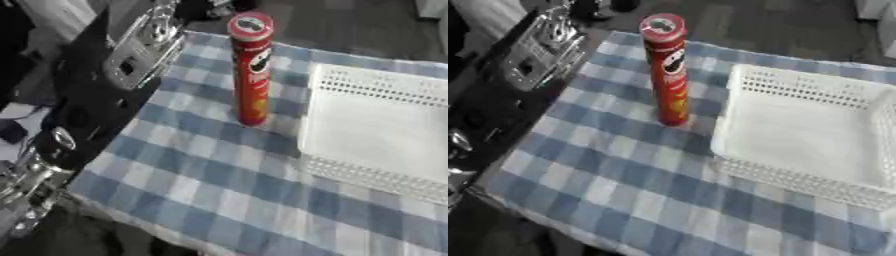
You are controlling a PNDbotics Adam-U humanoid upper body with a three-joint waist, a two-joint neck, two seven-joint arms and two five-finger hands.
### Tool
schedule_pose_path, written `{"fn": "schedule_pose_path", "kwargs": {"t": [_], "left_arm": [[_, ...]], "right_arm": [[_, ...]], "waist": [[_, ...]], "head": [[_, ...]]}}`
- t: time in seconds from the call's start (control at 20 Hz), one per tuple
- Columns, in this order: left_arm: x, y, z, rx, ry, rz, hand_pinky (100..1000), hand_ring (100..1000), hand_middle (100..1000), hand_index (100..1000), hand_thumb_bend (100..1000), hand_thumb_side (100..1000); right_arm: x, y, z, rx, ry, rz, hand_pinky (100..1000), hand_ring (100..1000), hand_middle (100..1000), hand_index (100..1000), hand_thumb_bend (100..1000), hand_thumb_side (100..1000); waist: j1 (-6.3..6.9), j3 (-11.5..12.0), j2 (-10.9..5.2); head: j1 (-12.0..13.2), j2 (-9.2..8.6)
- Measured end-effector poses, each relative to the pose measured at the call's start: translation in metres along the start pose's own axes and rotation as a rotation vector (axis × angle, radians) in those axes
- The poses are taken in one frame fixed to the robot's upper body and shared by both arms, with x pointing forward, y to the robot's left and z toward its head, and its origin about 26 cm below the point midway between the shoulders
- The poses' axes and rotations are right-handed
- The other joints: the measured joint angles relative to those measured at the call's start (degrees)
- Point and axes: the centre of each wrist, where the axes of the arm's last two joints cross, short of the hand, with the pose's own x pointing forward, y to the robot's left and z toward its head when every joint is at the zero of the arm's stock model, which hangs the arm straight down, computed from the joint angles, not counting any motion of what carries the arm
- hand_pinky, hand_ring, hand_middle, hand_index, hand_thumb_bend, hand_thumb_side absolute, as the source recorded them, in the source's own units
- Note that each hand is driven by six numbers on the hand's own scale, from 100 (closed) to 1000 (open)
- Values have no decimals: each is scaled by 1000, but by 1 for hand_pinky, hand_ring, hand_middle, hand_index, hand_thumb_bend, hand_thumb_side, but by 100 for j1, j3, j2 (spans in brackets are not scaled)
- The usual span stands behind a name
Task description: Pick up objects on the table and place them in the box.
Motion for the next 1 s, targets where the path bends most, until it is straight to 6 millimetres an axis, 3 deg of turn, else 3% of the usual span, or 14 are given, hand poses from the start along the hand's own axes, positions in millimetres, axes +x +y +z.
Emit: {"fn": "schedule_pose_path", "kwargs": {"t": [0.85,1.0], "left_arm": [[-20,-17,19,-71,61,61,984,962,1000,1000,1000,565],[-22,-18,22,-92,67,66,987,964,1000,1000,1000,595]], "right_arm": [[0,0,0,3,-4,-1,762,849,890,983,100,1000],[0,0,0,3,-5,-1,763,850,890,984,100,1000]], "waist": [[-3,-66,47],[-5,-66,50]], "head": [[-1,2],[-1,2]]}}
